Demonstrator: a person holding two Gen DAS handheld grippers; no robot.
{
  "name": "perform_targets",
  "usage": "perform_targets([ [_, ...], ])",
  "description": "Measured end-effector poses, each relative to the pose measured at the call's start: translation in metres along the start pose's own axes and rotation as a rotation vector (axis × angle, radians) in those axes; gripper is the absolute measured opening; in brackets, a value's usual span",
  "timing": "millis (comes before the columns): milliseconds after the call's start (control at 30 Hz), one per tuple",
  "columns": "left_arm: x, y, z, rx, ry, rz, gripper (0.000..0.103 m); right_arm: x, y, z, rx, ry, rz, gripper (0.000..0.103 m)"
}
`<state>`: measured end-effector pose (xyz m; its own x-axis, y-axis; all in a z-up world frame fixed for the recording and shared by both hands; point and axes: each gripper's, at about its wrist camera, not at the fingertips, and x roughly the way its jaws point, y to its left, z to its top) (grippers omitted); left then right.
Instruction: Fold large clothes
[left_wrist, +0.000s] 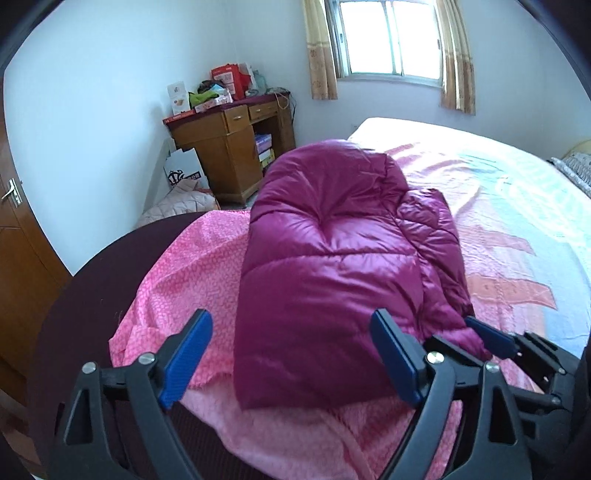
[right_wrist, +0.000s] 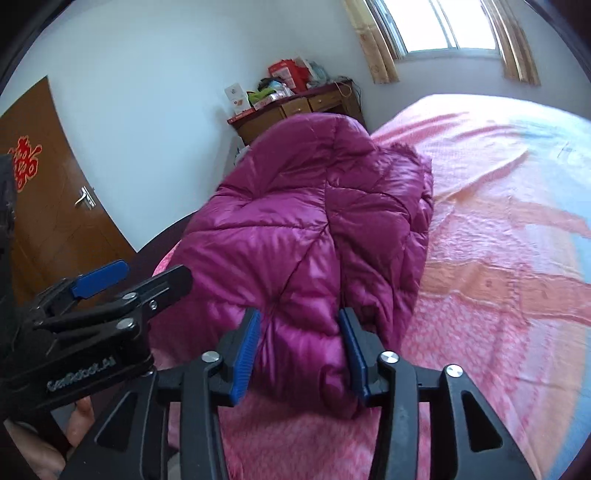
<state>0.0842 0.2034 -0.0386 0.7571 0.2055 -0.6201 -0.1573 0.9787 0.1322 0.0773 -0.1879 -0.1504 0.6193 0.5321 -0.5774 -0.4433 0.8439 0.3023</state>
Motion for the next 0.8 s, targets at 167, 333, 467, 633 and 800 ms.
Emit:
perform_targets([
  [167, -0.018, 0.004, -0.009, 0.002, -0.035, 0.043, 0.096, -0.036, -0.003, -0.014, 0.045, -0.031, 0.01, 0.067],
  [333, -0.039, 0.001, -0.016, -0.023, -0.066, 0.029, 0.103, -0.068, -0.003, -0.025, 0.085, -0.066, -0.012, 0.067],
  [467, -0.056, -0.007, -0.016, 0.011, -0.127, 0.056, 0.103, -0.089, 0.003, -0.026, 0.093, -0.093, -0.031, 0.067],
  [633, -0.08, -0.01, -0.009, -0.008, -0.169, 0.053, 0.103, -0.114, 0.005, -0.023, 0.113, -0.136, -0.07, 0.077],
  [800, -0.108, -0.013, -0.006, -0.009, -0.25, 0.073, 0.103, -0.14, 0.006, -0.018, 0.122, -0.186, -0.09, 0.078],
])
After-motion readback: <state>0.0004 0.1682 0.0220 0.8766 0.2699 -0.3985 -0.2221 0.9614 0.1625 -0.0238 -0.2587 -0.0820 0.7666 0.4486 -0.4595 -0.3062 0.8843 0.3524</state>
